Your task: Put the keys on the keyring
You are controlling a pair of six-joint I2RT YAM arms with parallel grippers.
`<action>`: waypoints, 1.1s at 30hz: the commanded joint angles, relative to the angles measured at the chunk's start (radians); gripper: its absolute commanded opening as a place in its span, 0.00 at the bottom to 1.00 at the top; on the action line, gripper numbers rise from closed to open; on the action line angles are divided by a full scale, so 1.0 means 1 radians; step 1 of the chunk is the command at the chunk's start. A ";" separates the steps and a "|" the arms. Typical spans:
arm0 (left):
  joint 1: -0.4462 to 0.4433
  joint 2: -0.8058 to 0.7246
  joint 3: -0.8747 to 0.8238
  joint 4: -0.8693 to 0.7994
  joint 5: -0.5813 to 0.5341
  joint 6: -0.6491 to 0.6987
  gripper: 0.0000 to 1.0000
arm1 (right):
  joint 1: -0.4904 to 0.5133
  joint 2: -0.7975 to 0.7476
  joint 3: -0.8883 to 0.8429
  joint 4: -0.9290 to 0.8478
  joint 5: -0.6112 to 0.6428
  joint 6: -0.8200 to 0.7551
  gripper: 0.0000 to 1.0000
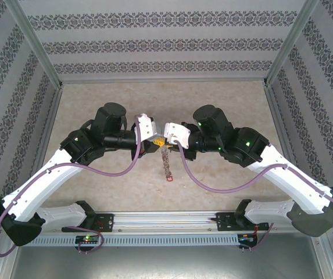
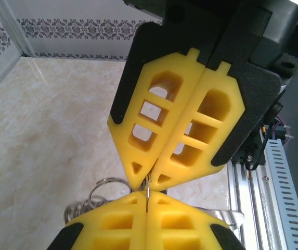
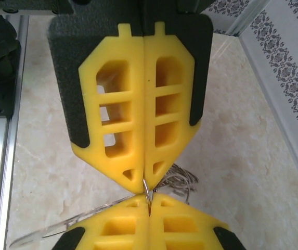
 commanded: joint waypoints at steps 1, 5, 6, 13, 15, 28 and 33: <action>-0.014 0.000 0.021 0.030 0.014 -0.004 0.00 | 0.017 -0.019 0.002 0.049 -0.013 -0.012 0.00; -0.014 -0.035 -0.005 0.061 0.035 -0.004 0.00 | 0.001 -0.066 -0.045 0.100 -0.083 0.017 0.00; -0.014 -0.043 -0.010 0.069 0.040 -0.004 0.00 | -0.009 -0.078 -0.059 0.115 -0.110 0.030 0.02; -0.012 -0.065 -0.021 0.101 0.083 -0.016 0.00 | -0.045 -0.148 -0.157 0.222 -0.202 0.126 0.24; -0.011 -0.070 -0.020 0.101 0.095 -0.016 0.00 | -0.051 -0.172 -0.185 0.247 -0.198 0.155 0.25; 0.025 -0.096 -0.033 0.165 0.189 -0.064 0.00 | -0.060 -0.220 -0.280 0.365 -0.223 0.243 0.14; 0.031 -0.109 -0.048 0.206 0.181 -0.095 0.00 | -0.060 -0.211 -0.281 0.360 -0.223 0.231 0.04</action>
